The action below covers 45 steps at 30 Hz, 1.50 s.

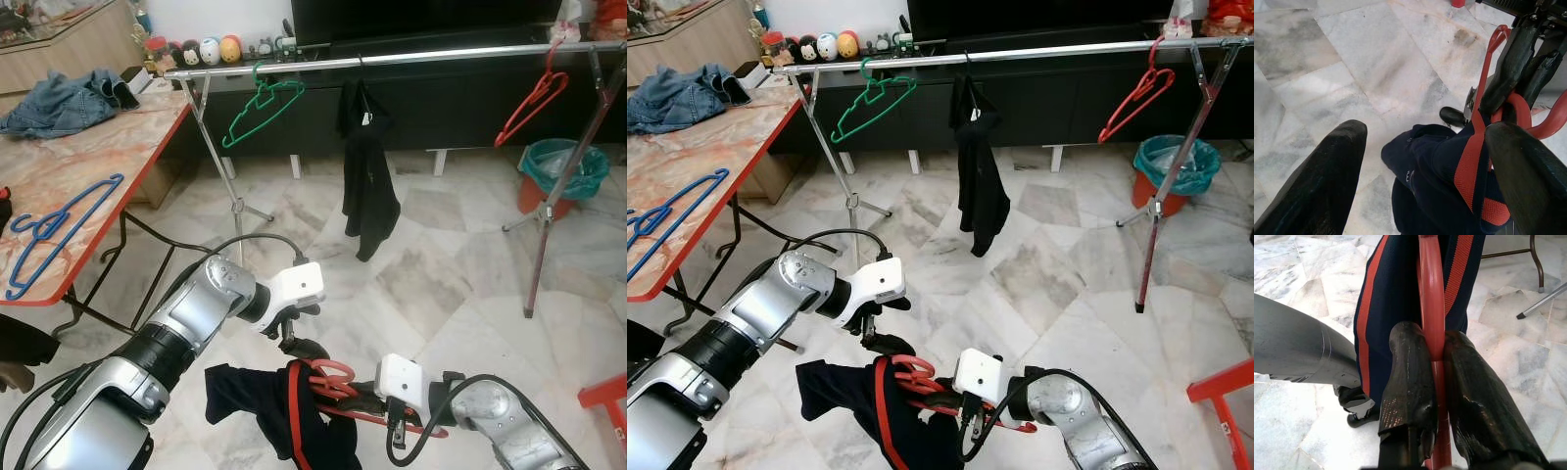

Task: Hang hanger

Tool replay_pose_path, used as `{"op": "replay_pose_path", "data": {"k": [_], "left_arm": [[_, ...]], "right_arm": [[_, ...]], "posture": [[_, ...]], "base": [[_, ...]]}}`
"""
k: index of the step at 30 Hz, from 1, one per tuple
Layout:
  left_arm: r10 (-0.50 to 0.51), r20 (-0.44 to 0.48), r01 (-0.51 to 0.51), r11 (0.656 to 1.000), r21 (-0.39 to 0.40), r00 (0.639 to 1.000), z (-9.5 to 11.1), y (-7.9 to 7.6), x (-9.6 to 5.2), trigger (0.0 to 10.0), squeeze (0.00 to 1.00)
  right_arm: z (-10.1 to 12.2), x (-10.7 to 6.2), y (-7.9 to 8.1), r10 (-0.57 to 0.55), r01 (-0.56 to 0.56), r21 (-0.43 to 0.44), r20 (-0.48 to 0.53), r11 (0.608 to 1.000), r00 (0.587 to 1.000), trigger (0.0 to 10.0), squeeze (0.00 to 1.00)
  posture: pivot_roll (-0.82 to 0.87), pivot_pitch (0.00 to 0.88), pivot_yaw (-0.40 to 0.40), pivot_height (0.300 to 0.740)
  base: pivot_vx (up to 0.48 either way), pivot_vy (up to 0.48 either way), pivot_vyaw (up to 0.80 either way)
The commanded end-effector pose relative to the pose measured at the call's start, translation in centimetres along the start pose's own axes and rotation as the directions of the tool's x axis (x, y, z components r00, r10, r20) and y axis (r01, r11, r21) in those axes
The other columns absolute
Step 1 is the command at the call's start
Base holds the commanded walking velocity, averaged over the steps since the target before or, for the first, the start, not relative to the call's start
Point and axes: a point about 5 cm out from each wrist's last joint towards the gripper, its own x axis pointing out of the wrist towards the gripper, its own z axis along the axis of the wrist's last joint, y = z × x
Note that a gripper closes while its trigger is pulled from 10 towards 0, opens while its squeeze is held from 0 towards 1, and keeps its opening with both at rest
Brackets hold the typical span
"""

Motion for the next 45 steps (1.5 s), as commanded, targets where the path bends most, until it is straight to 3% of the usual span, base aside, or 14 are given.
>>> {"op": "replay_pose_path", "data": {"k": [1, 5, 6, 7, 8, 10, 17, 27, 29, 31, 34, 38, 41, 45], "left_arm": [[0.019, -0.003, -0.019, 1.000, 0.005, 1.000, 0.2, 0.4, -0.7, 10.0, 0.00], [0.029, -0.003, -0.029, 1.000, -0.001, 1.000, 0.4, 0.5, -0.6, 10.0, 0.00], [0.189, 0.038, -0.186, 0.980, -0.072, 0.981, -1.4, 2.0, -2.5, 10.0, 0.00], [0.392, 0.074, -0.375, 0.911, -0.171, 0.917, -3.9, 3.4, -5.0, 10.0, 0.00], [0.392, 0.074, -0.375, 0.911, -0.171, 0.917, -3.9, 3.4, -5.0, 10.0, 0.00], [0.498, 0.094, -0.463, 0.849, -0.255, 0.862, -4.6, 3.8, -5.0, 10.0, 0.00], [0.632, 0.086, -0.569, 0.741, -0.357, 0.770, -5.1, 4.7, -5.3, 10.0, 0.00], [0.854, 0.024, -0.757, 0.474, -0.451, 0.520, -7.1, 6.1, -8.1, 10.0, 0.00], [0.845, 0.060, -0.725, 0.491, -0.483, 0.532, -7.5, 5.8, -8.2, 10.0, 0.00], [0.769, 0.178, -0.669, 0.627, -0.400, 0.614, -7.7, 4.5, -8.2, 10.0, 0.00], [0.664, 0.242, -0.529, 0.725, -0.441, 0.707, -8.3, 3.2, -8.1, 10.0, 0.00], [0.604, 0.249, -0.460, 0.763, -0.453, 0.757, -9.2, 2.5, -8.4, 10.0, 0.00], [0.439, 0.316, -0.322, 0.876, -0.360, 0.841, -9.3, 0.7, -8.3, 10.0, 0.00], [0.352, 0.313, -0.255, 0.916, -0.310, 0.882, -9.3, -0.2, -7.6, 10.0, 0.00]], "right_arm": [[0.7, 0.4, 0.1, 0.011, -0.011, -0.021, 0.034, 1.000, 0.999, 10.0, 0.00], [0.7, 0.4, 0.1, 0.012, -0.011, -0.021, 0.035, 1.000, 0.999, 10.0, 0.00], [0.7, 0.5, 0.1, 0.014, -0.014, -0.021, 0.037, 1.000, 0.999, 10.0, 0.00], [0.8, 0.6, 0.1, 0.018, -0.017, -0.022, 0.038, 1.000, 0.999, 10.0, 0.00], [0.8, 0.6, 0.1, 0.018, -0.017, -0.022, 0.038, 1.000, 0.999, 10.0, 0.00], [0.8, 0.5, 0.0, 0.019, -0.018, -0.024, 0.037, 1.000, 0.999, 10.0, 0.00], [0.8, 0.3, -0.1, 0.018, -0.017, -0.025, 0.036, 1.000, 0.999, 10.0, 0.00], [0.8, 0.4, -0.1, 0.018, -0.017, -0.027, 0.037, 1.000, 0.999, 10.0, 0.00], [0.8, 0.3, -0.1, 0.016, -0.015, -0.027, 0.037, 1.000, 0.999, 10.0, 0.00], [0.7, 0.0, -0.2, 0.012, -0.011, -0.027, 0.033, 1.000, 0.999, 10.0, 0.00], [0.5, -0.3, -0.3, 0.009, -0.008, -0.027, 0.026, 1.000, 1.000, 10.0, 0.00], [0.2, -0.9, -0.5, 0.001, 0.000, -0.027, 0.016, 1.000, 1.000, 10.0, 0.00], [0.0, -1.8, -0.9, -0.022, 0.022, -0.028, 0.003, 0.999, 1.000, 10.0, 0.00], [0.0, -2.1, -1.2, -0.028, 0.028, -0.030, 0.003, 0.999, 1.000, 10.0, 0.00]], "posture": [[0.09, 0.046, 0.143, 0.740], [0.09, 0.047, 0.143, 0.740], [0.10, 0.048, 0.135, 0.740], [0.10, 0.047, 0.133, 0.740], [0.10, 0.047, 0.133, 0.740], [0.10, 0.047, 0.131, 0.740], [0.09, 0.046, 0.128, 0.740], [0.09, 0.038, 0.130, 0.740], [0.09, 0.038, 0.130, 0.740], [0.08, 0.037, 0.129, 0.740], [0.08, 0.036, 0.127, 0.740], [0.08, 0.034, 0.123, 0.740], [0.08, 0.029, 0.119, 0.740], [0.08, 0.025, 0.118, 0.740]], "base": [[0.000, 0.000, 0.00], [0.000, 0.000, 0.00], [0.000, 0.000, 0.00], [0.000, 0.000, 0.00], [0.000, 0.000, 0.00], [0.000, 0.000, 0.00], [0.000, 0.000, 0.00], [0.000, 0.000, 0.00], [0.000, 0.000, 0.00], [0.000, 0.000, 0.00], [0.000, 0.000, 0.00], [0.000, 0.000, 0.00], [0.000, 0.000, 0.00], [0.000, 0.000, 0.00]]}}
